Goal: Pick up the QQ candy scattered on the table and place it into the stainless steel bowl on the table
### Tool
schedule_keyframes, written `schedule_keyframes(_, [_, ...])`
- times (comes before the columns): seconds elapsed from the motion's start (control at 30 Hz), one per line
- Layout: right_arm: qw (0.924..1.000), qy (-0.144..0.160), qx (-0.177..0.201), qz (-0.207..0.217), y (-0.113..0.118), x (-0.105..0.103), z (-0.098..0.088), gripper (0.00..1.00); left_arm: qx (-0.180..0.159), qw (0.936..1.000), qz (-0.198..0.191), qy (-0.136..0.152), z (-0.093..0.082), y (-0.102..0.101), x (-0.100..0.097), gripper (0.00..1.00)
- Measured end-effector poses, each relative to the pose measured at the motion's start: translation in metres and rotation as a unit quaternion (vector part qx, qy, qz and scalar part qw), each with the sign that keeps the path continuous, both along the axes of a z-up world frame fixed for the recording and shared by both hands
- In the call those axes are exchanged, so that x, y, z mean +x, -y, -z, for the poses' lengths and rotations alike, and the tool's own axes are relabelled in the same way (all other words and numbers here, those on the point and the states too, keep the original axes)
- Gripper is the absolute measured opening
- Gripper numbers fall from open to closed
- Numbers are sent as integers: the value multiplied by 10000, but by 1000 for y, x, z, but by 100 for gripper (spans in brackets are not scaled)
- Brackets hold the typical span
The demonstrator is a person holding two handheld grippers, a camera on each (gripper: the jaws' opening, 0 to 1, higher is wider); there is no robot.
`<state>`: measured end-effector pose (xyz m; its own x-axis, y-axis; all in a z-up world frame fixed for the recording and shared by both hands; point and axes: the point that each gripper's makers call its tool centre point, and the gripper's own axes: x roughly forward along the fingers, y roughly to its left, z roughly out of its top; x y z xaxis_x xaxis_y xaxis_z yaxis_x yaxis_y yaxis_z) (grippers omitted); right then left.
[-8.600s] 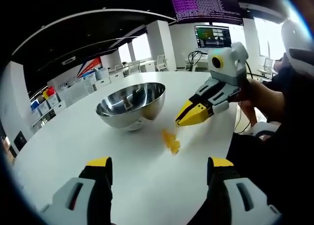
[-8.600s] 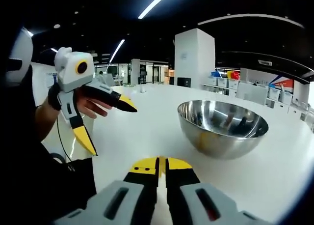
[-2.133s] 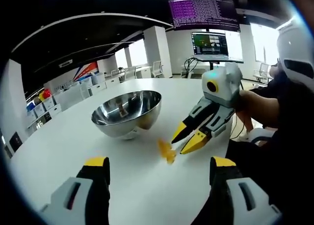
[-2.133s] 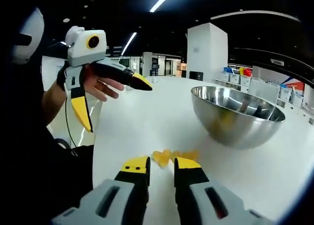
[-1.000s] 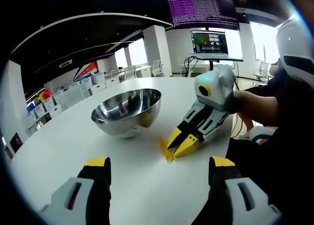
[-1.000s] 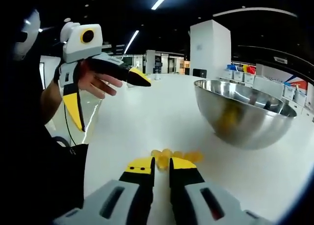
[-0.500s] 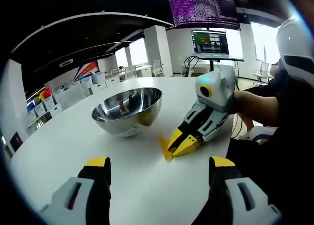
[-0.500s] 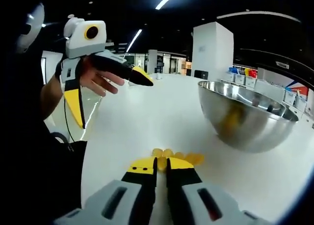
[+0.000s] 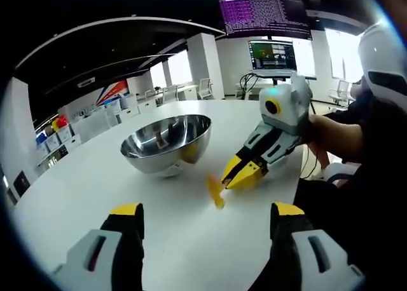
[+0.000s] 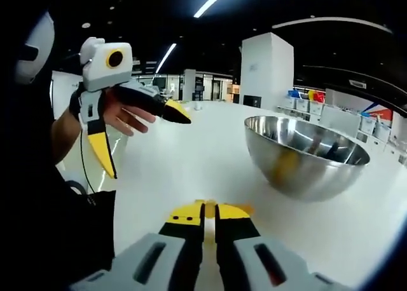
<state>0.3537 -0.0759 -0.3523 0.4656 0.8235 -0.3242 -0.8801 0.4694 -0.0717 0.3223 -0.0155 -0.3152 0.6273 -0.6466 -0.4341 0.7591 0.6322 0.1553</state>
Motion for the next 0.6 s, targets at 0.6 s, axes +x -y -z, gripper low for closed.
schedule_keyframes(0.6, [9943, 822, 505, 458, 24, 25, -90, 5, 12, 10000, 12, 36, -3, 2, -2, 81])
